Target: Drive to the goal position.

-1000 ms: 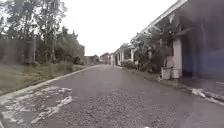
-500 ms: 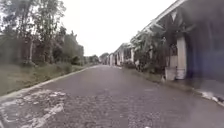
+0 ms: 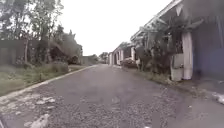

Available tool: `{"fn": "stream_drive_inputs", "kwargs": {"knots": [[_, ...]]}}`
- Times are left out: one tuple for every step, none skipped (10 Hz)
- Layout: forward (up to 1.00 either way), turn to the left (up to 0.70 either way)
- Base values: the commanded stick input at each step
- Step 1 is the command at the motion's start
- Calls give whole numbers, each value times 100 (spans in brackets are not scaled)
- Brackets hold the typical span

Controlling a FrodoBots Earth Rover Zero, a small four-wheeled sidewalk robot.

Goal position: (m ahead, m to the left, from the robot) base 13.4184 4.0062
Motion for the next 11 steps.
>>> {"fn": "stream_drive_inputs", "kwargs": {"knots": [[100,22],[100,35],[100,19],[100,0],[100,0],[100,0],[100,0],[100,0],[100,2],[100,3],[100,7]]}}
